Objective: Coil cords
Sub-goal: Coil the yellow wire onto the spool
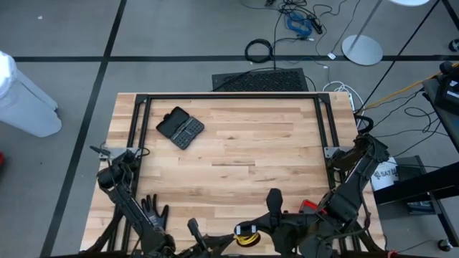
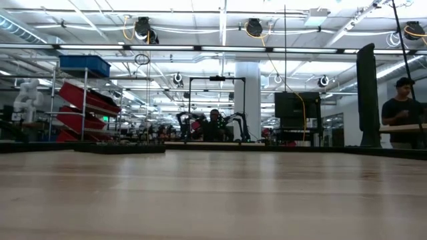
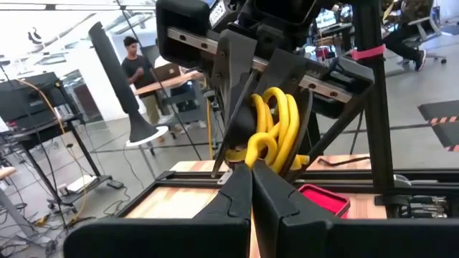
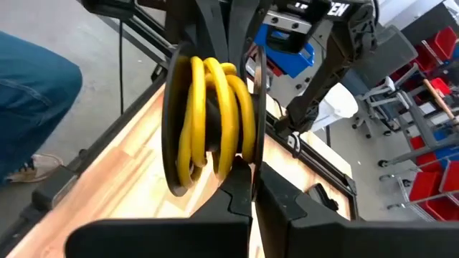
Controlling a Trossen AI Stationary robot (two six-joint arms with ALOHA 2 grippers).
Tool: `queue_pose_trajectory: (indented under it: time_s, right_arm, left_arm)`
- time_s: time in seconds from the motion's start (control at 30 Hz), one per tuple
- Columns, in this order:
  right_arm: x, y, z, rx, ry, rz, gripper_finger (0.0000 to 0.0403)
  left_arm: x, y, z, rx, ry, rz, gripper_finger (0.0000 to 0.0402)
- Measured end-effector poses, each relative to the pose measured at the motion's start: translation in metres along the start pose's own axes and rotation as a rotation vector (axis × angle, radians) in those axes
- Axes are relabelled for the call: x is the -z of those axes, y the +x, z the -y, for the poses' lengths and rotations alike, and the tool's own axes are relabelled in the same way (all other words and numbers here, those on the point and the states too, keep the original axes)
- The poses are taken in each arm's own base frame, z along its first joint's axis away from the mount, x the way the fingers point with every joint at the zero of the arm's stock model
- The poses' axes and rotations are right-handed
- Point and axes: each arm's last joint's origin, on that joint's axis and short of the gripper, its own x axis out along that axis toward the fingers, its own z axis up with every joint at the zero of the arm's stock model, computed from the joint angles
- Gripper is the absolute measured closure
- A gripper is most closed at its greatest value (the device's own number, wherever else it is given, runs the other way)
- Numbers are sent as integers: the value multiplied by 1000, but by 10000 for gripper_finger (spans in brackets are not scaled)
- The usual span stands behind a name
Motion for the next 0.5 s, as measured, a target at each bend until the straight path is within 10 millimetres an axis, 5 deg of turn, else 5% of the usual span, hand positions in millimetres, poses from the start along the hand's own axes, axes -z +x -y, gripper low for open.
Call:
queue_pose_trajectory:
  time_s: [0.5]
  right_arm:
    - [3, 4, 0, 60, -26, -32, 402]
  left_arm:
    - [-2, -8, 1, 13, -2, 2, 401]
